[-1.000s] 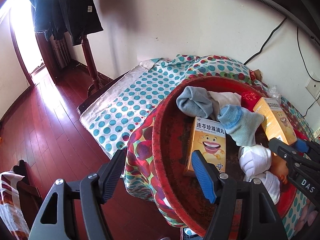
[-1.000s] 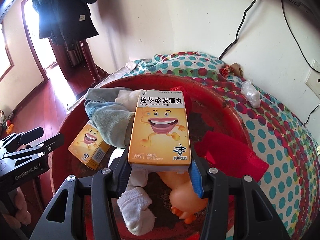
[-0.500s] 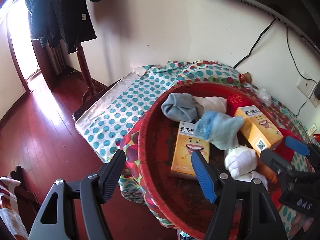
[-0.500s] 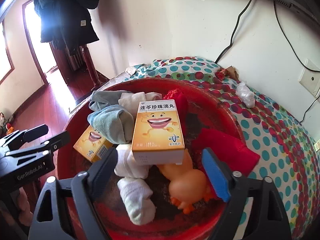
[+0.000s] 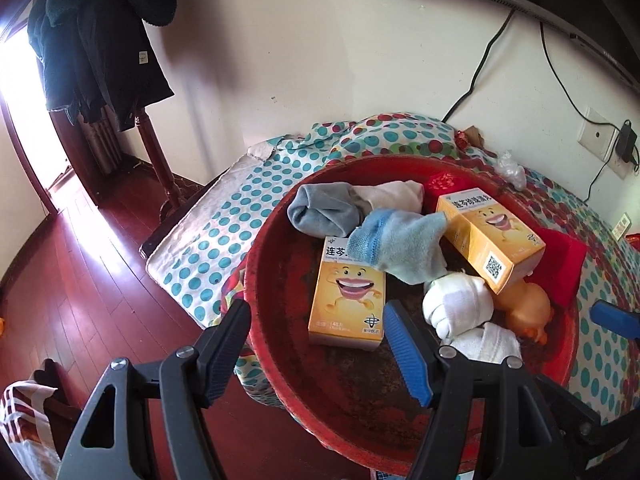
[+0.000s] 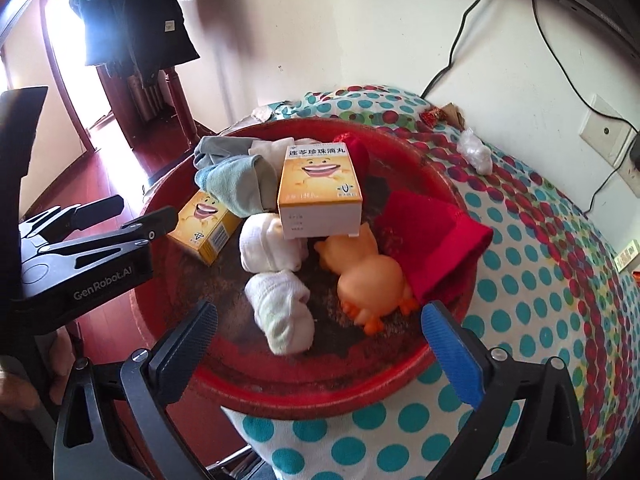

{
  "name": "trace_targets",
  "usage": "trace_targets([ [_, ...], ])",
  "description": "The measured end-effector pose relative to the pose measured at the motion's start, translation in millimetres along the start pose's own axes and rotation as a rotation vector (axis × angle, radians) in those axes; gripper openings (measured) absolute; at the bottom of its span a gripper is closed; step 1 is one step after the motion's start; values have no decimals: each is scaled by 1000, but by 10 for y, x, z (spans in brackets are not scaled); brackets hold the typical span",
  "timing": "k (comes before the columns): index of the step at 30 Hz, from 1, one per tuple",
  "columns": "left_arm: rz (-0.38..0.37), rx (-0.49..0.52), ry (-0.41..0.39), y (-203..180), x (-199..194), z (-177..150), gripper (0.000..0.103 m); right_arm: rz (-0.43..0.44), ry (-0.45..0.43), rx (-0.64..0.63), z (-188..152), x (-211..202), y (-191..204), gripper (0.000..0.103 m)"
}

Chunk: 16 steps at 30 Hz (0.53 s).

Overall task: Organize objects
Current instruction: 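Lower the yellow box into the red tray and open the right gripper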

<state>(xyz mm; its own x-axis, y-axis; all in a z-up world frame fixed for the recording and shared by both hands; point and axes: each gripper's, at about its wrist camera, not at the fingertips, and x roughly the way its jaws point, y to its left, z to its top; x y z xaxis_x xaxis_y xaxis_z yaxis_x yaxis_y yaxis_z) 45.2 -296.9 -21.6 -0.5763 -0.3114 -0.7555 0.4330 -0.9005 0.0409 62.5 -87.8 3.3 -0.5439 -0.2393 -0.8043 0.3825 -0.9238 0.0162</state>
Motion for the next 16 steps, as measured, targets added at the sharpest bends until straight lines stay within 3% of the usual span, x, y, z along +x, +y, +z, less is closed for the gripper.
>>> trace_targets([
  [4, 21, 33, 1, -78, 1, -15, 70, -12, 10, -2, 76, 36, 129, 102],
  [7, 16, 44, -3, -115, -7, -22, 70, -6, 31, -6, 342, 320, 507, 102],
  [9, 13, 54, -6, -145, -7, -28, 70, -4, 40, -11, 849, 849, 1086, 102],
  [11, 5, 73, -23, -189, -30, -44, 70, -13, 45, -17, 911, 932, 1215, 102],
  [12, 0, 77, -32, -204, -43, -45, 70, -14, 49, -19, 1181, 1204, 1436, 102],
  [16, -30, 96, -39, -278, -75, -46, 70, -18, 55, -18, 1380, 1429, 1637, 102],
])
